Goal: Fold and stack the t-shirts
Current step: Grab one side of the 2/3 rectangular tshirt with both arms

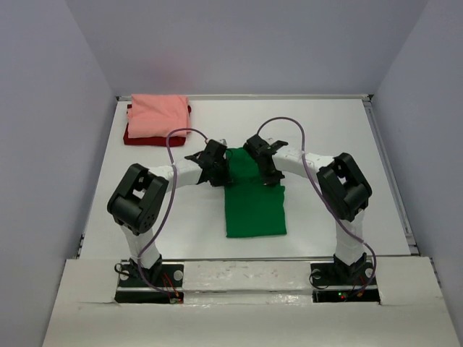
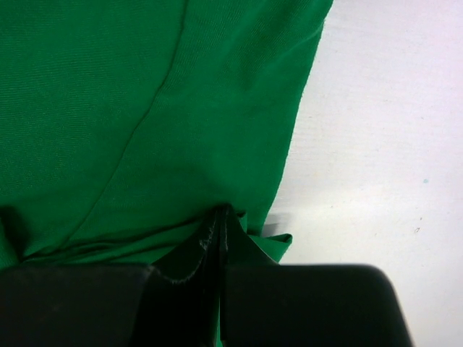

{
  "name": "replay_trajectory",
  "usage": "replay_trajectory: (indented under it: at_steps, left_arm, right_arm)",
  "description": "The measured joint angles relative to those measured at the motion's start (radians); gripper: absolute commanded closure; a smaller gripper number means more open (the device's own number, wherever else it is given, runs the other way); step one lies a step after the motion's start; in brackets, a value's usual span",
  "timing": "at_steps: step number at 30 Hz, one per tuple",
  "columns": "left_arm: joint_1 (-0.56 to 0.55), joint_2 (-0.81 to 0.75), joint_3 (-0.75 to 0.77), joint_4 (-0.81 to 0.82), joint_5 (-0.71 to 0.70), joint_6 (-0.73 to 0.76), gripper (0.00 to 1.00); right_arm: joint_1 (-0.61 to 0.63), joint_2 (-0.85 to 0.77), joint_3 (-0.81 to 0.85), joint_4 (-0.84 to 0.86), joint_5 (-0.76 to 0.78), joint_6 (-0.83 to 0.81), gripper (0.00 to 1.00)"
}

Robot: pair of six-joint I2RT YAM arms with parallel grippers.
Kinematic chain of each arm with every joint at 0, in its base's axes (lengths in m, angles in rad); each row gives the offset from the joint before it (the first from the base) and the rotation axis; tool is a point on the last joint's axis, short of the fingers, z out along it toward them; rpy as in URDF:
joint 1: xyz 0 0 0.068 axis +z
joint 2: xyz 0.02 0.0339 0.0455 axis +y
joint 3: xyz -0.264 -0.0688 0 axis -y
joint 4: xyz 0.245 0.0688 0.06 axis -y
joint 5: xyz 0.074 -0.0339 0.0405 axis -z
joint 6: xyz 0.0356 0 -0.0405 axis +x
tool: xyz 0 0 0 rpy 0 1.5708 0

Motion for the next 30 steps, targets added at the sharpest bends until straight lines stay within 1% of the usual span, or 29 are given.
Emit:
replay_trajectory:
  at_steps: [2,3,5,6,8,11,12,13,15,16,17,18,19,20,21,23,24,25,26,27,29,30]
  left_arm:
    - [0.000,-0.002,0.000,-0.002,-0.007,0.000,0.98]
    - [0.000,-0.006,0.000,-0.007,-0.017,0.001,0.91]
    - [0.001,-0.018,0.000,-0.025,-0.045,0.003,0.83]
    - [0.003,-0.029,0.000,-0.042,-0.065,0.002,0.75]
    - [0.003,-0.056,0.000,-0.067,-0.105,0.005,0.70]
    - [-0.002,-0.126,0.002,-0.107,-0.174,0.004,0.61]
    - [-0.005,-0.160,0.010,-0.126,-0.205,0.005,0.59]
    - [-0.011,-0.182,0.019,-0.143,-0.230,0.006,0.52]
    - [-0.029,-0.238,0.055,-0.179,-0.277,0.010,0.47]
    - [-0.044,-0.269,0.083,-0.202,-0.308,0.015,0.41]
    - [-0.057,-0.293,0.105,-0.218,-0.327,0.020,0.38]
    - [-0.069,-0.317,0.128,-0.233,-0.341,0.026,0.35]
    - [-0.078,-0.347,0.150,-0.243,-0.350,0.031,0.30]
    - [-0.082,-0.362,0.155,-0.243,-0.349,0.032,0.29]
    - [-0.088,-0.394,0.158,-0.244,-0.337,0.034,0.28]
    - [-0.077,-0.440,0.138,-0.233,-0.254,0.037,0.28]
    - [-0.063,-0.467,0.090,-0.182,-0.183,0.034,0.28]
    - [-0.036,-0.509,0.011,-0.131,-0.093,0.027,0.28]
    - [-0.019,-0.539,-0.056,-0.103,-0.046,0.016,0.28]
    - [0.001,-0.575,-0.163,-0.068,0.029,-0.005,0.28]
    - [0.021,-0.620,-0.326,-0.019,0.121,-0.042,0.28]
    - [0.023,-0.644,-0.422,-0.006,0.182,-0.069,0.28]
  right_arm:
    - [0.000,-0.003,-0.003,0.002,0.006,0.002,1.00]
    - [0.000,-0.006,-0.006,0.005,0.011,0.004,1.00]
    - [0.000,-0.014,-0.016,0.013,0.031,0.007,1.00]
    - [0.000,-0.019,-0.022,0.018,0.044,0.008,0.96]
    - [0.000,-0.026,-0.030,0.023,0.063,0.011,0.91]
    - [0.000,-0.040,-0.036,0.015,0.102,0.011,0.77]
    - [0.000,-0.048,-0.036,0.007,0.118,0.012,0.65]
    - [0.000,-0.068,-0.035,-0.008,0.145,0.010,0.61]
    - [0.000,-0.109,-0.027,-0.046,0.172,0.010,0.51]
    - [0.000,-0.149,-0.012,-0.076,0.188,0.009,0.40]
    - [0.000,-0.180,0.000,-0.093,0.201,0.006,0.34]
    - [0.000,-0.220,0.007,-0.103,0.205,0.007,0.32]
    - [0.000,-0.257,0.013,-0.114,0.208,0.004,0.31]
    - [0.000,-0.312,0.012,-0.123,0.201,0.002,0.31]
    - [0.000,-0.391,-0.004,-0.126,0.182,0.004,0.30]
    - [0.000,-0.474,-0.034,-0.128,0.140,0.008,0.30]
    - [0.000,-0.549,-0.092,-0.092,0.085,0.012,0.29]
    - [0.000,-0.650,-0.192,-0.049,0.016,0.030,0.27]
    - [0.000,-0.722,-0.261,-0.038,-0.025,0.040,0.27]
    - [0.000,-0.835,-0.381,-0.024,-0.095,0.057,0.26]
    - [0.001,-0.982,-0.531,-0.027,-0.183,0.098,0.27]
    - [0.001,-1.022,-0.576,-0.034,-0.226,0.121,0.31]
